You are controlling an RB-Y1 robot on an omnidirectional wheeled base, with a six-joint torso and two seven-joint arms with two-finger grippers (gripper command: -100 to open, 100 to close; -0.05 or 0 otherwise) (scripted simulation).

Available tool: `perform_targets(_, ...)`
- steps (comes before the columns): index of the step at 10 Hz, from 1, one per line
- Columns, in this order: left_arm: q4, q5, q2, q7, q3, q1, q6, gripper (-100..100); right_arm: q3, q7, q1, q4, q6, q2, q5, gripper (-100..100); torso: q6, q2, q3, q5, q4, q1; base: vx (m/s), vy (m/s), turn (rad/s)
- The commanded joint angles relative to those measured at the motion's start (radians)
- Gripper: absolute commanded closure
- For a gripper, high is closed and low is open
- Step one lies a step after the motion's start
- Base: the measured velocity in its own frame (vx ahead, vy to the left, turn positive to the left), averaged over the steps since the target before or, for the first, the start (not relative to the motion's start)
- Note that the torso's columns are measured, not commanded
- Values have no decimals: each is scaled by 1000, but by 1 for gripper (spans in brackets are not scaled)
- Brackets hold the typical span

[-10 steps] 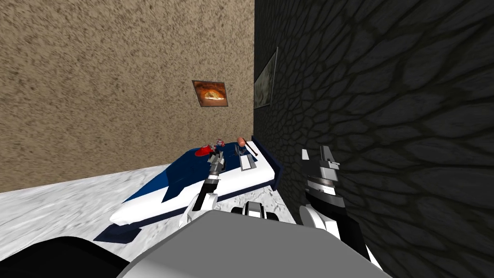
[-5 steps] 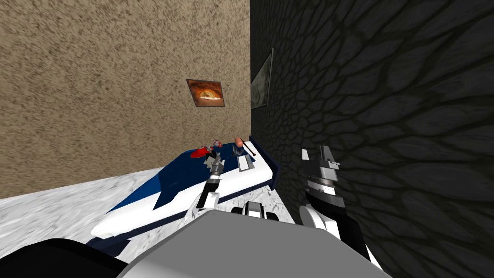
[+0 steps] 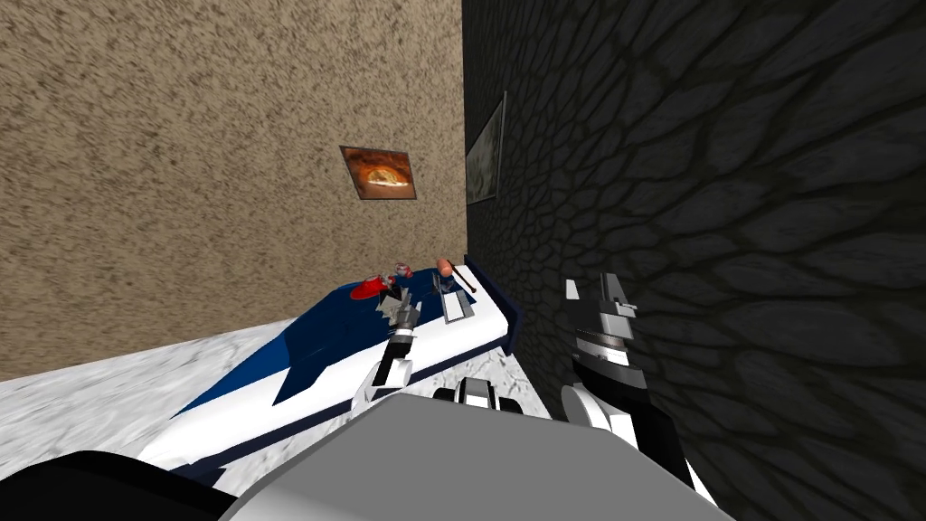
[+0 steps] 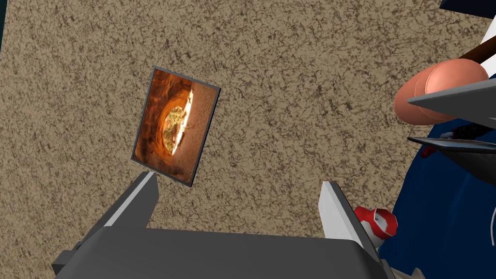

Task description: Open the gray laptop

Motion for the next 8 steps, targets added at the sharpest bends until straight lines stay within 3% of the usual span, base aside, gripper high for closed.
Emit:
perform_targets(1,70,14,-4,19,6,-34,-21,-100,0,0,0,0,0,0,0,0,0,0,0,0,0,0,17,-5,-76)
perform_targets(8,237,44,-12,60,18,-101,-58,-100,0,0,0,0,0,0,0,0,0,0,0,0,0,0,14,-5,-59)
